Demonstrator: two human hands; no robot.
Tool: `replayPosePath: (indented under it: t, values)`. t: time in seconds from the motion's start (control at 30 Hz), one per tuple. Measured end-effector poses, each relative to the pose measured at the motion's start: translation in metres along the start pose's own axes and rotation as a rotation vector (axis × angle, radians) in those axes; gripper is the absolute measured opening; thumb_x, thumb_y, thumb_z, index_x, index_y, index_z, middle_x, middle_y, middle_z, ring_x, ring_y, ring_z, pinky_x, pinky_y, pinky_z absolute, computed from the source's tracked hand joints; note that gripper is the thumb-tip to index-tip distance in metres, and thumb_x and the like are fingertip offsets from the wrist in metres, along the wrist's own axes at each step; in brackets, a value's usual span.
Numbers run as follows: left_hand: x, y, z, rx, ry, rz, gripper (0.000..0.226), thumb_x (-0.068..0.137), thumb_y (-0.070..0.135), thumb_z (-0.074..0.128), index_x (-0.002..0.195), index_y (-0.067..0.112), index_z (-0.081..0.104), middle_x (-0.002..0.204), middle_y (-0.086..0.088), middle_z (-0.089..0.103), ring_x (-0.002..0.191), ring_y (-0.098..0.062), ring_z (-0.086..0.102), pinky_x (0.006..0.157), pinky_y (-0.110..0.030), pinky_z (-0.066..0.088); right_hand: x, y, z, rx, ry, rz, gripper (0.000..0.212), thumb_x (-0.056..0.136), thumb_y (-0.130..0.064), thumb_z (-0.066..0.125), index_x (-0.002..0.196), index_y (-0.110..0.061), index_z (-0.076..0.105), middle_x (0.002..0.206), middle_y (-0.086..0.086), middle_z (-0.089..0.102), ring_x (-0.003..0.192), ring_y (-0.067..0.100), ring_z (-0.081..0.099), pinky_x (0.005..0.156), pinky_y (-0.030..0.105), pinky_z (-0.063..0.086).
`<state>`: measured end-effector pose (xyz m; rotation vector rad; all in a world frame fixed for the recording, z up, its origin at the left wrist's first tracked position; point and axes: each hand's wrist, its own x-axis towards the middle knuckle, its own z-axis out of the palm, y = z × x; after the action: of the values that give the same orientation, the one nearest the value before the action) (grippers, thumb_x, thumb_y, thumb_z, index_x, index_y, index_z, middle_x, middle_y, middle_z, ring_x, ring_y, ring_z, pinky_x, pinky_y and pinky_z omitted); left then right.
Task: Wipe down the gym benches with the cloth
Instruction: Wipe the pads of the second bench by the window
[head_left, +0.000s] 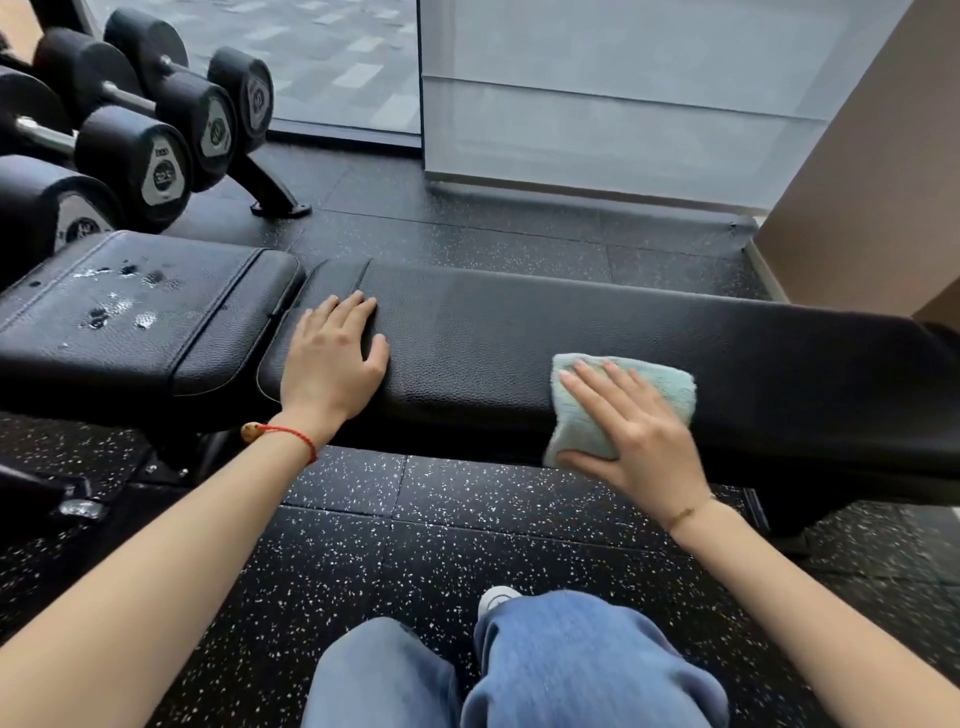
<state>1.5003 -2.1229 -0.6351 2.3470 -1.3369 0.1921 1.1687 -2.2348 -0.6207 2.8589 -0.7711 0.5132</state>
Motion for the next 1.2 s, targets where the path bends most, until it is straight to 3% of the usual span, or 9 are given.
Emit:
replayPosePath:
  t: [0.17,0.3,0.47,0.6,0.73,0.8,0.9,1.07,1.2]
  values:
    - [0.0,-0.002,-0.002,-0.007,-0.007,0.003,0.064,0.088,0.046,0.034,0.142,0.016,0.05,0.15,-0.005,0.045,0.142,-0.028,0.035,0.119,-0.044,0.022,0.068,-0.08,0.029,0.052,-0.057,-0.148,0.089,0.073,-0.064,0.064,0.146,-0.023,0.035,0.151,-0.001,0.038,0.139,0.024,0.036,0.115,0.045,0.029]
    - [0.001,-0.006,-0.002,-0.014,-0.014,0.014,0.065,0.087,0.049,0.032,0.142,0.017,0.049,0.151,-0.004,0.044,0.142,-0.026,0.034,0.12,-0.043,0.021,0.044,-0.051,0.02,0.074,-0.022,-0.204,0.077,0.083,-0.06,0.057,0.147,-0.023,0.034,0.153,-0.003,0.035,0.142,0.019,0.03,0.117,0.041,0.026]
    - [0.0,-0.003,-0.003,-0.005,-0.004,0.003,0.064,0.088,0.046,0.032,0.142,0.016,0.049,0.152,-0.004,0.044,0.143,-0.026,0.034,0.12,-0.042,0.019,-0.005,0.035,-0.011,0.283,-0.069,0.025,0.072,0.083,-0.066,0.051,0.144,-0.029,0.039,0.151,-0.011,0.035,0.144,0.01,0.025,0.118,0.041,0.024]
    - [-0.002,0.003,-0.002,0.001,0.013,-0.003,0.063,0.088,0.043,0.034,0.141,0.014,0.05,0.15,-0.006,0.045,0.141,-0.029,0.036,0.119,-0.043,0.02,0.059,0.028,0.005,0.414,-0.119,0.155,0.069,0.085,-0.064,0.049,0.142,-0.026,0.042,0.152,-0.006,0.036,0.144,0.02,0.025,0.12,0.038,0.015]
    - [0.0,-0.001,-0.004,-0.006,0.016,-0.004,0.063,0.087,0.045,0.035,0.14,0.017,0.051,0.15,-0.003,0.046,0.141,-0.026,0.036,0.119,-0.042,0.021,0.132,-0.041,0.034,0.398,-0.19,0.056,0.061,0.092,-0.049,0.051,0.144,-0.02,0.039,0.154,0.003,0.032,0.144,0.027,0.024,0.12,0.04,0.01]
    - [-0.001,-0.003,-0.004,-0.004,0.012,0.005,0.064,0.087,0.047,0.034,0.141,0.018,0.051,0.15,-0.002,0.046,0.141,-0.025,0.036,0.119,-0.042,0.021,0.118,-0.066,0.027,0.429,-0.19,-0.058,0.06,0.093,-0.049,0.048,0.146,-0.025,0.034,0.155,0.0,0.029,0.145,0.022,0.019,0.121,0.038,0.004]
    - [-0.001,-0.004,-0.003,-0.008,0.019,0.011,0.063,0.087,0.048,0.034,0.141,0.019,0.051,0.15,-0.002,0.046,0.142,-0.024,0.036,0.12,-0.042,0.021,0.07,-0.047,0.013,0.506,-0.167,-0.155,0.058,0.094,-0.046,0.047,0.147,-0.029,0.032,0.155,-0.007,0.027,0.146,0.014,0.014,0.121,0.035,0.001]
    - [-0.002,0.001,-0.003,-0.002,0.028,-0.006,0.061,0.088,0.044,0.036,0.14,0.017,0.051,0.15,-0.003,0.046,0.142,-0.026,0.036,0.12,-0.042,0.02,0.116,0.032,0.029,0.429,-0.175,0.181,0.051,0.095,-0.044,0.05,0.143,-0.031,0.039,0.154,-0.005,0.032,0.145,0.021,0.022,0.119,0.047,0.015]
    - [-0.002,0.001,-0.005,-0.004,0.027,-0.008,0.06,0.087,0.044,0.037,0.139,0.018,0.053,0.149,-0.003,0.048,0.14,-0.025,0.037,0.119,-0.042,0.022,0.17,-0.018,0.04,0.344,-0.24,0.161,0.059,0.095,-0.046,0.048,0.148,-0.026,0.03,0.158,0.0,0.024,0.145,0.026,0.018,0.119,0.046,0.009]
